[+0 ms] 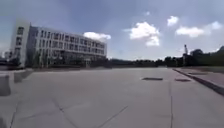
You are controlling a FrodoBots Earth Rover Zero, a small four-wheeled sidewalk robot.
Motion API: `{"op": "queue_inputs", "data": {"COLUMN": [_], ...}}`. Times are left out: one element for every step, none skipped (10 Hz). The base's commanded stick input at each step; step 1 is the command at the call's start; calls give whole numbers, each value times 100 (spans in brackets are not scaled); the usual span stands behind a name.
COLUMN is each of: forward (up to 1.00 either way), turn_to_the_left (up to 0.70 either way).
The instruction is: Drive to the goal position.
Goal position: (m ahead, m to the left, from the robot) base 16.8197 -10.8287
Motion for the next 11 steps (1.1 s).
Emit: {"op": "queue_inputs", "data": {"forward": [70,70,70,70,70,70,70,70,70,70,70], "turn_to_the_left": [19,6,0,0,0,0,0,0,0,0,0]}}
